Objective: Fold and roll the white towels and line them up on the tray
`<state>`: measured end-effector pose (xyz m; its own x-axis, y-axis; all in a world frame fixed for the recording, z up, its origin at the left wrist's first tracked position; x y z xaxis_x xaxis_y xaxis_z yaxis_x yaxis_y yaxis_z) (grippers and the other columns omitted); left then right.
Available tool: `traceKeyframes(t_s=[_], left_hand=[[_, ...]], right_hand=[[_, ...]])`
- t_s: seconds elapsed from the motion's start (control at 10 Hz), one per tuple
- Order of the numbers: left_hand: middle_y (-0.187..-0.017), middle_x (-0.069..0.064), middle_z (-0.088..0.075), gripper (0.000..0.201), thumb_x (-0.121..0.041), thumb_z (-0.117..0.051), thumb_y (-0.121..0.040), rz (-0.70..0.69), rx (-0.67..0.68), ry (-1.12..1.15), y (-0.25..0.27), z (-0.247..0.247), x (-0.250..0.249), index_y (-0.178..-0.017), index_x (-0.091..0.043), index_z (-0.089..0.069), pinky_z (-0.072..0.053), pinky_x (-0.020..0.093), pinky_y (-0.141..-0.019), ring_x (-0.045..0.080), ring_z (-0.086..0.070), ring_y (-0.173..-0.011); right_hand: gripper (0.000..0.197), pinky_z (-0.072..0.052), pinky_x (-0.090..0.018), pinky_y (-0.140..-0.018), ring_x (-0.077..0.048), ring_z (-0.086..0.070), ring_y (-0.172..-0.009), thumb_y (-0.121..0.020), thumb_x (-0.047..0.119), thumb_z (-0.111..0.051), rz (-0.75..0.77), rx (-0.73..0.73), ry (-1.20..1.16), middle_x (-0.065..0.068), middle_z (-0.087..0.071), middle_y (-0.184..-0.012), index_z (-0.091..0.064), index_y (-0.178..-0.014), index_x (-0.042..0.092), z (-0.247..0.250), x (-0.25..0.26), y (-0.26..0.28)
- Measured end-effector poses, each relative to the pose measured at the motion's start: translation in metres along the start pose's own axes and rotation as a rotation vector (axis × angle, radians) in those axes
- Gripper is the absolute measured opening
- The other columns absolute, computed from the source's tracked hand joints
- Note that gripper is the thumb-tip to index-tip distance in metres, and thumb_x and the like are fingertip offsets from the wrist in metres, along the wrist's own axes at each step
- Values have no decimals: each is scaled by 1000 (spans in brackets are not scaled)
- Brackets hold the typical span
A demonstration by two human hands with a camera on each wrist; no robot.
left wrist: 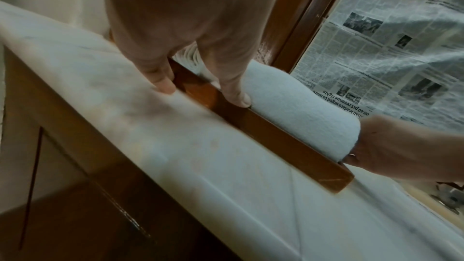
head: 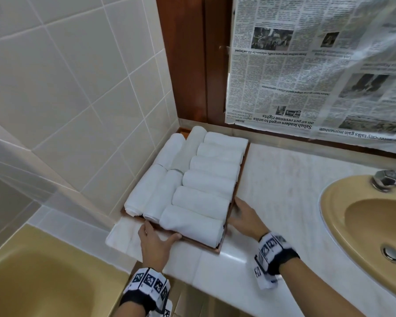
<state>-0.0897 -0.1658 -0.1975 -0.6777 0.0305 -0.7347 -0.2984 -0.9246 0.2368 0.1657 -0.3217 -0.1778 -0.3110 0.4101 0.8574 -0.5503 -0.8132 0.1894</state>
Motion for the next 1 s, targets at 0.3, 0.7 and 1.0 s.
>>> traceKeyframes(t_s=[0.3,0.7,1.0], left_hand=[[-156,22,-21,112,-40,-87,-72,-13,19,19,-14,-12,-17,-152,3,-22,-29,42,-115,35,-26,-142],[-155,22,-20,117,-46,-86,-71,-38,33,-35,-19,-12,-23,-153,4,-18,-33,43,-113,36,-27,-142],[-158,22,-18,117,-50,-84,-72,-44,92,-25,-18,-6,-27,-154,1,-18,-32,42,-113,35,-25,-144]], right_hand=[[124,5,-29,-121,-17,0,-153,-76,68,-69,-25,49,362,-4,1,-167,5,-158,11,-42,-13,31],[124,-2,-32,-124,-17,-3,-153,-73,62,-75,-64,-19,309,-4,-3,-167,-2,-159,11,-40,-8,27],[124,-20,-35,-122,-19,-20,-149,-65,70,-75,-96,-14,267,3,-19,-163,-13,-159,15,-36,-6,25]])
Point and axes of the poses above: each hand's wrist, its own y-axis away from the middle knuckle, its own z-axis out of the back of the hand, x = y × z, the point moved 2 cm from there along -y, towards the middle knuckle
